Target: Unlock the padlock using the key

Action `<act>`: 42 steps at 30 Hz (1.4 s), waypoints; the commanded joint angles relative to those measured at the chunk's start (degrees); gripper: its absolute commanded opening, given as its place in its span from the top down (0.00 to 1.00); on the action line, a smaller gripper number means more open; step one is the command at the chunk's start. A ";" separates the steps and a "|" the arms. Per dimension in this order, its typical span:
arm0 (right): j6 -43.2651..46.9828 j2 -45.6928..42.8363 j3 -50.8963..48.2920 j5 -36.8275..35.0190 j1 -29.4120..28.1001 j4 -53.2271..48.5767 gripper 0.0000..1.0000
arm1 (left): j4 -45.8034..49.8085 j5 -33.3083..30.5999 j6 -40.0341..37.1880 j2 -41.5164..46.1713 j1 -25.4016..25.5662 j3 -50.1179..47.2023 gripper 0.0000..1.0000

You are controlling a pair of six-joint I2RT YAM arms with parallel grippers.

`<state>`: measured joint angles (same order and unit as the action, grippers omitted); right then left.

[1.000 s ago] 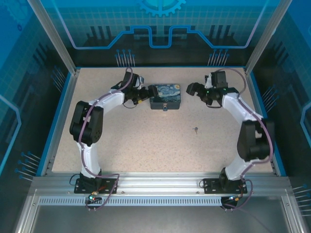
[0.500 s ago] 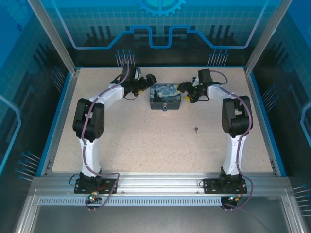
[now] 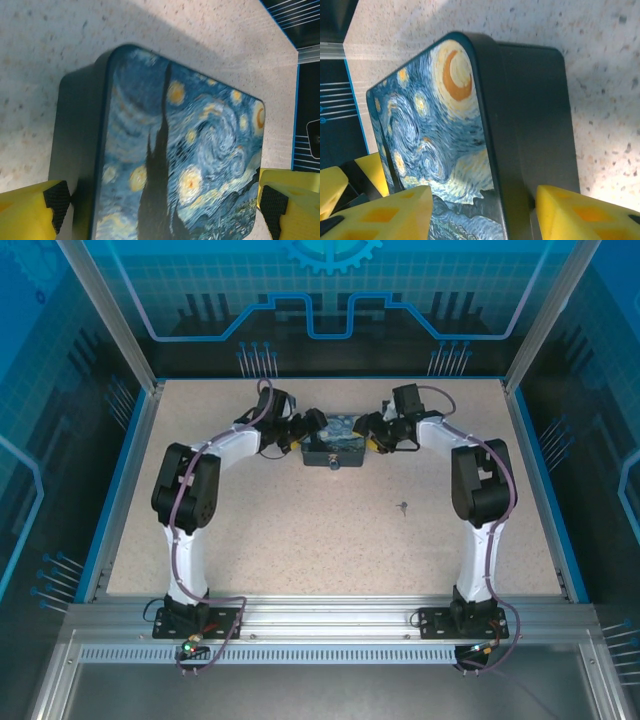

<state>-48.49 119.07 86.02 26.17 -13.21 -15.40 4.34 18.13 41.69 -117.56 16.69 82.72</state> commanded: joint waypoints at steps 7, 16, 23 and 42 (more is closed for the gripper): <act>-0.97 -9.03 -8.29 -1.80 -5.68 0.28 0.46 | -6.92 2.93 3.32 11.72 1.97 -13.39 0.01; -1.70 -14.06 -14.20 -6.61 -8.47 -0.50 0.33 | -13.03 1.48 6.99 18.84 3.61 -24.29 0.01; 0.12 -16.19 -13.60 -10.68 -7.23 -2.97 0.07 | -12.26 0.83 5.75 18.07 3.53 -23.70 0.01; 16.54 -29.99 -22.01 -19.41 1.08 -19.49 0.33 | -8.16 1.60 4.47 27.42 -2.50 -24.83 0.01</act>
<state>-36.18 90.00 65.91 8.67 -12.27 -28.56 -5.80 17.91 46.61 -93.08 13.72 57.93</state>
